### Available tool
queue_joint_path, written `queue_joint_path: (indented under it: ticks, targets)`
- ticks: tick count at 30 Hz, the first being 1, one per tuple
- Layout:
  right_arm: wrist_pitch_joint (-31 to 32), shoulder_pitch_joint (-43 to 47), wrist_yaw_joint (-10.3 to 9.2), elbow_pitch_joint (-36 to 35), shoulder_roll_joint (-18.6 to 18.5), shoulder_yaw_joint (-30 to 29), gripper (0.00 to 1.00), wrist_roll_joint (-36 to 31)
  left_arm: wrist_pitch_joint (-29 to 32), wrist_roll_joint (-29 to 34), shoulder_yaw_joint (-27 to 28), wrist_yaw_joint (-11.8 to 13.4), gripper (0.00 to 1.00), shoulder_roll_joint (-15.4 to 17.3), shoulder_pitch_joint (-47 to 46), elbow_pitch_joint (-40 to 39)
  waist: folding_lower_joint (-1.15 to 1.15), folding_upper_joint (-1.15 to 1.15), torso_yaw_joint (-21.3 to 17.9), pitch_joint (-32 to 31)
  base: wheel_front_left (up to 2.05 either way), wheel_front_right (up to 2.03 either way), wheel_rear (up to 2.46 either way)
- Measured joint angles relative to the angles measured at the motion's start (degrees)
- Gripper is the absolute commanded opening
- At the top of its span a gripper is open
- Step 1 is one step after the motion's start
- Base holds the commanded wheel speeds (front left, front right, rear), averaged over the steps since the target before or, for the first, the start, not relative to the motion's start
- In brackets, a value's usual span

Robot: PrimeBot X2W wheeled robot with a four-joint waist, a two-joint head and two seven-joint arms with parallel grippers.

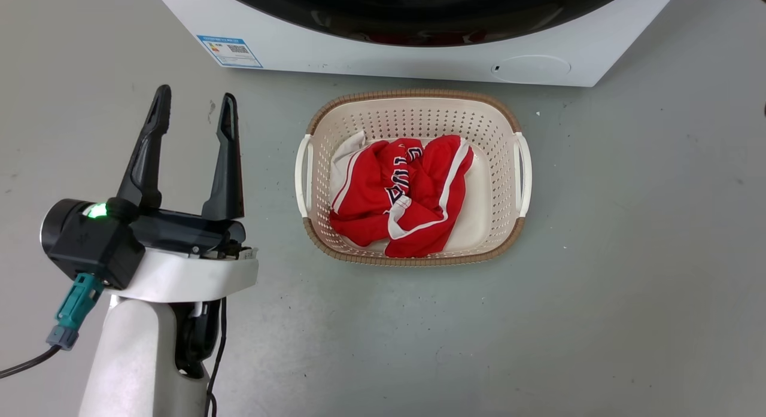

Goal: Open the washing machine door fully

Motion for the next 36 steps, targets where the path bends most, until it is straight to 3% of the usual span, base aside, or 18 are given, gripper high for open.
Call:
queue_joint_path:
  ticks: [12,22,36]
  targets:
    - [12.2,1.9,0.01,-2.8,-0.4,1.1,0.0,2.6,0.0,0.1,0.0,0.0,1.0,-0.4,-0.3,1.8,0.0,0.0,-0.5,-1.5,0.0,0.0,0.0]
    - [22.0,10.7,-0.01,-11.2,-0.9,2.8,0.0,5.6,0.0,0.6,-0.4,0.0,1.0,-0.6,1.0,4.2,0.0,0.0,-2.0,-5.3,0.0,0.0,0.0]
    - [27.9,27.4,-0.01,-24.3,-0.7,6.5,0.0,10.4,0.0,1.2,-2.5,0.0,1.0,-1.6,6.3,7.4,-0.01,0.0,-2.4,-14.5,0.0,0.0,0.0]
